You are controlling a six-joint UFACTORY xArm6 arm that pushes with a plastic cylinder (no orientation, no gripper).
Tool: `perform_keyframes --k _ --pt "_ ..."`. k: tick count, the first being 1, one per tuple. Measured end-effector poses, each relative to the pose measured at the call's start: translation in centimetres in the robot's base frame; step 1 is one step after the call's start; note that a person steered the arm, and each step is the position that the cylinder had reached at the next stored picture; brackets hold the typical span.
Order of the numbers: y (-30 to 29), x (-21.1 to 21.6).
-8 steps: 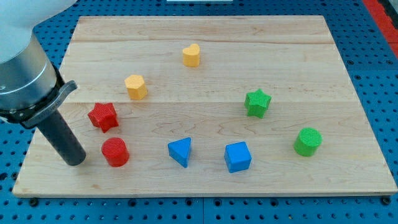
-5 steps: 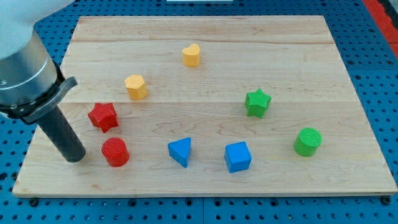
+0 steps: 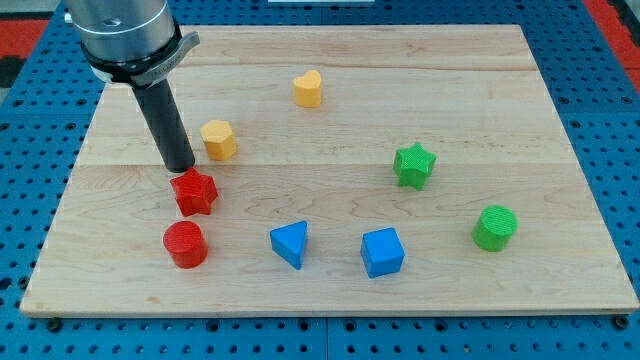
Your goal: Slide heart towards down
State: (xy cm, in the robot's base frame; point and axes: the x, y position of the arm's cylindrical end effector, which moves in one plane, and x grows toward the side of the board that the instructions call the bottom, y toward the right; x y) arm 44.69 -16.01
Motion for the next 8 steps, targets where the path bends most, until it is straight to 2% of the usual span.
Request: perform_keyframes --k 2,3,4,5,6,8 --pt "5.0 0.0" --pt "11.6 -2.8" --pt "19.2 -8.4" --pt "25.5 -11.5" --pt "26.1 -14.8" --pt "26.0 -18.3"
